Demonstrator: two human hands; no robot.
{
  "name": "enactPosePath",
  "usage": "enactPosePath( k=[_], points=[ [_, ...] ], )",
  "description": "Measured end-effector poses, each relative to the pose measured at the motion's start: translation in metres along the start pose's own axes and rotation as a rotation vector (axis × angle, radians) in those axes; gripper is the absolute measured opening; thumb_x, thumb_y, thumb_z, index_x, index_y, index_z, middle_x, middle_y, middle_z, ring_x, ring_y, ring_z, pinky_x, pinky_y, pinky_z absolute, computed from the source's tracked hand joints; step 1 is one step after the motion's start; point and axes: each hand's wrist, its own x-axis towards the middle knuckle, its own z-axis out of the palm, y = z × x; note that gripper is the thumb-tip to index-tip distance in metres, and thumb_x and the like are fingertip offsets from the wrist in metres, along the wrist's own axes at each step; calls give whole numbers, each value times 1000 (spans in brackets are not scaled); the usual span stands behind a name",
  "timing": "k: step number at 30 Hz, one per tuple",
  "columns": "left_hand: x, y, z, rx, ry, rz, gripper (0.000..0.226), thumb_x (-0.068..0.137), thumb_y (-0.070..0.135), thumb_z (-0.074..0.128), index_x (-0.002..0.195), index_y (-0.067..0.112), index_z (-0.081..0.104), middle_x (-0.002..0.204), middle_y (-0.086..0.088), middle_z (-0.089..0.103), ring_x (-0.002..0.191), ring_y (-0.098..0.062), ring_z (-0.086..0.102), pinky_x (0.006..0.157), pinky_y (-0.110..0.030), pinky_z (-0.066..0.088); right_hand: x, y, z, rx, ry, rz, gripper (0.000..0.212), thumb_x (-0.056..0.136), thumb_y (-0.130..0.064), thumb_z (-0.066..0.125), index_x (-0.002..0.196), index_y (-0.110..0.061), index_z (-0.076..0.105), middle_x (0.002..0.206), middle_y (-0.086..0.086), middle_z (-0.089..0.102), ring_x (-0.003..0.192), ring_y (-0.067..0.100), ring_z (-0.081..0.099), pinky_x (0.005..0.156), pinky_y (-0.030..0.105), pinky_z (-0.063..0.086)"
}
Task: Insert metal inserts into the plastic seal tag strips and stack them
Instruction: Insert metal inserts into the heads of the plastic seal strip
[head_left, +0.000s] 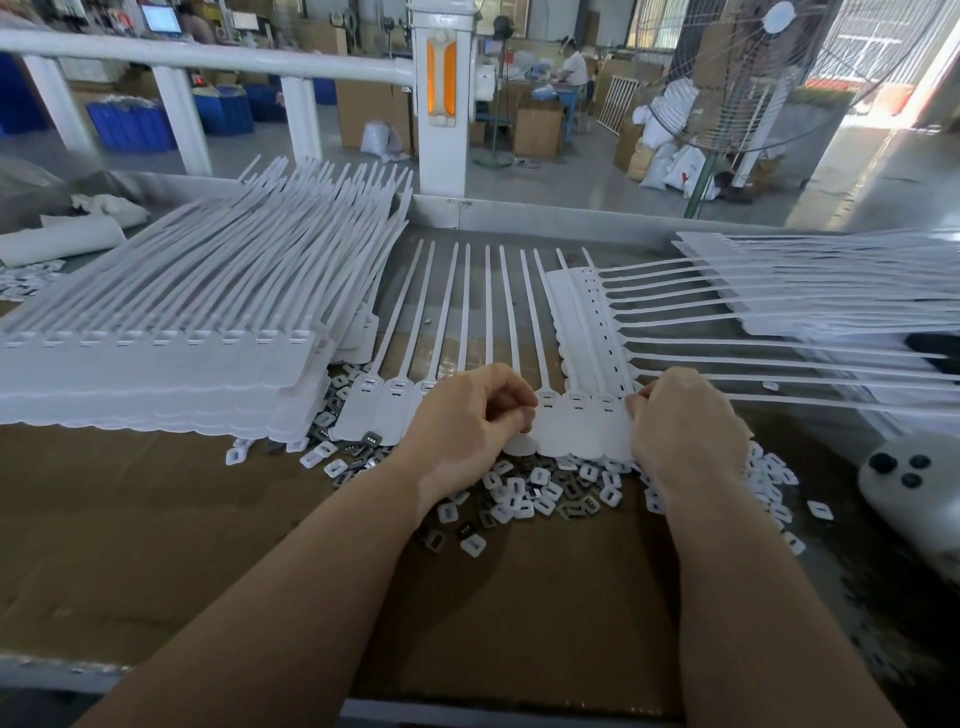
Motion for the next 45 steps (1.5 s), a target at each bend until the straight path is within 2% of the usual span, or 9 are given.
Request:
enactPosePath(
  k=[7, 14, 20, 25, 28, 31, 34, 38, 45],
  points=[
    [0, 1, -1, -6, -3, 4, 11, 88, 10, 61, 88, 21, 60, 76, 10, 65, 69, 7, 59, 66, -5, 44, 2, 2, 2, -44, 30, -17, 11, 94, -18, 51, 95, -8, 56, 83, 6, 50, 77, 20, 44, 74, 37, 39],
    [0, 1, -1, -9, -2, 3, 11, 88, 10, 60, 88, 21, 60, 75, 10, 66, 69, 6, 59, 66, -5, 44, 8, 11, 3, 204, 112, -18, 18, 97, -18, 46, 101, -4, 57, 95, 12, 57, 90, 26, 53, 75, 34, 40],
    [0, 0, 0, -11, -2, 4, 13, 87, 10, 61, 87, 23, 60, 76, 8, 67, 71, 1, 61, 69, -8, 47, 13, 20, -1, 405, 157, 66, 22, 99, -19, 41, 104, -2, 54, 68, -6, 37, 75, 16, 43, 68, 30, 33],
    [1, 1, 0, -17, -3, 0, 19, 87, 12, 62, 82, 29, 58, 76, 11, 66, 72, 3, 61, 69, -7, 46, 14, 19, -1, 548, 123, 66, 21, 97, -19, 47, 101, -4, 61, 94, 12, 64, 85, 24, 63, 81, 42, 53],
    [1, 1, 1, 2, -3, 9, 21, 86, 12, 62, 82, 31, 57, 77, 12, 66, 73, 3, 60, 71, -7, 47, 13, 18, -3, 622, 133, 49, 16, 95, -17, 50, 84, -13, 62, 88, 12, 66, 79, 23, 65, 77, 43, 56],
    [0, 0, 1, 7, -6, 16, 21, 86, 12, 63, 82, 32, 57, 77, 13, 66, 74, 4, 60, 71, -7, 47, 8, 15, -6, 692, 119, 46, 28, 93, -15, 54, 68, -27, 55, 78, 6, 65, 73, 20, 65, 73, 42, 57],
    [0, 0, 1, 11, 0, 20, 21, 86, 12, 63, 82, 33, 57, 77, 13, 66, 74, 3, 60, 71, -7, 46, 9, 16, -5, 706, 96, 45, 13, 91, -15, 58, 80, -16, 65, 80, 5, 66, 74, 18, 64, 72, 37, 56],
    [-1, 0, 1, 30, 3, 28, 22, 85, 14, 64, 80, 34, 57, 78, 12, 65, 74, 3, 59, 70, -8, 46, 9, 17, -4, 610, 84, 9, 10, 85, -14, 65, 92, -11, 71, 81, -2, 65, 73, 7, 58, 64, 14, 41],
    [-3, 1, -1, 38, -32, 28, 24, 78, 14, 73, 79, 34, 58, 76, 12, 64, 73, 3, 59, 67, -5, 44, 7, 14, -5, 584, 89, 23, 16, 87, -11, 63, 103, -13, 66, 99, 3, 65, 88, 12, 59, 78, 23, 44]
  ],
)
